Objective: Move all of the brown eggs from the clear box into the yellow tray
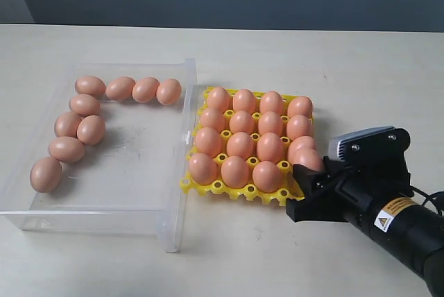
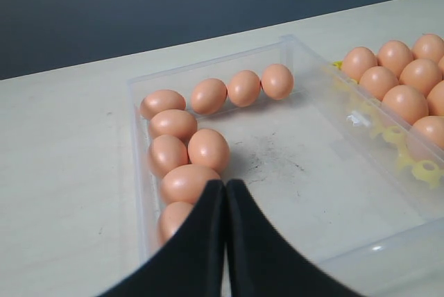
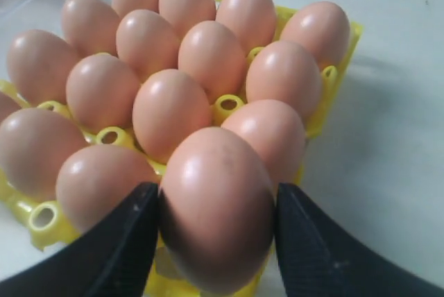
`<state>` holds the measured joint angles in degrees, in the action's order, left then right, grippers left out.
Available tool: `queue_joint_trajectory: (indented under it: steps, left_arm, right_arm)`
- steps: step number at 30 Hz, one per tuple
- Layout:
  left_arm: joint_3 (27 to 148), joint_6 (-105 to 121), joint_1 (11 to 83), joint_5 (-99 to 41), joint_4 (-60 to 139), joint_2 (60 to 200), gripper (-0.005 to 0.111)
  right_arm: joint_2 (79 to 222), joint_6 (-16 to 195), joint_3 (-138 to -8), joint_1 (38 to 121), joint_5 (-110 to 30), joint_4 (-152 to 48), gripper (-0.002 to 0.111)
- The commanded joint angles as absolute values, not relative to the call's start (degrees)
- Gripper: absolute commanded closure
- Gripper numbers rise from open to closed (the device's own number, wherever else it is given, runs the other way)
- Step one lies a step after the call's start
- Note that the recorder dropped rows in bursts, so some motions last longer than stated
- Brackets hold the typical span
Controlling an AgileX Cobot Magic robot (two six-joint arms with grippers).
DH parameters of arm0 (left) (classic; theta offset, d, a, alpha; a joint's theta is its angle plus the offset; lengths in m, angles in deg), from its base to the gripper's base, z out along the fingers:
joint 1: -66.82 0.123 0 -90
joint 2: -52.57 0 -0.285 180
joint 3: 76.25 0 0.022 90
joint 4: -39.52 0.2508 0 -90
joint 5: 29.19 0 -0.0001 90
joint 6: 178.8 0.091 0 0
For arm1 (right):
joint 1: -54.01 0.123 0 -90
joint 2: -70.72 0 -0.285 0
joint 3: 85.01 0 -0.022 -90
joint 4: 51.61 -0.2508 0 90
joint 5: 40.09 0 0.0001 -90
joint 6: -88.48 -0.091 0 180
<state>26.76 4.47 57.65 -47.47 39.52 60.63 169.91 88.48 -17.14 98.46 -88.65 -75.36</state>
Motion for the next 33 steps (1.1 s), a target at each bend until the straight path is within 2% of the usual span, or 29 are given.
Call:
queue_joint_trajectory:
  steps: [1, 30, 32, 33]
  left_arm:
    - [26.5, 4.3, 57.6, -46.9, 39.5, 60.4, 0.106]
    - [26.5, 4.3, 57.6, -46.9, 39.5, 60.4, 0.106]
    - [26.5, 4.3, 57.6, -46.9, 39.5, 60.4, 0.106]
    - [26.5, 4.3, 57.6, -46.9, 39.5, 60.4, 0.106]
  right_arm:
    - [173.3, 86.8, -18.4, 98.0, -90.1, -72.3, 0.109]
    - [174.7, 85.4, -19.0, 98.0, -88.6, -71.4, 0.109]
    - [174.7, 85.4, -19.0, 98.0, -88.4, -71.4, 0.104]
    - [174.7, 85.4, -19.0, 98.0, -88.4, -71.4, 0.098]
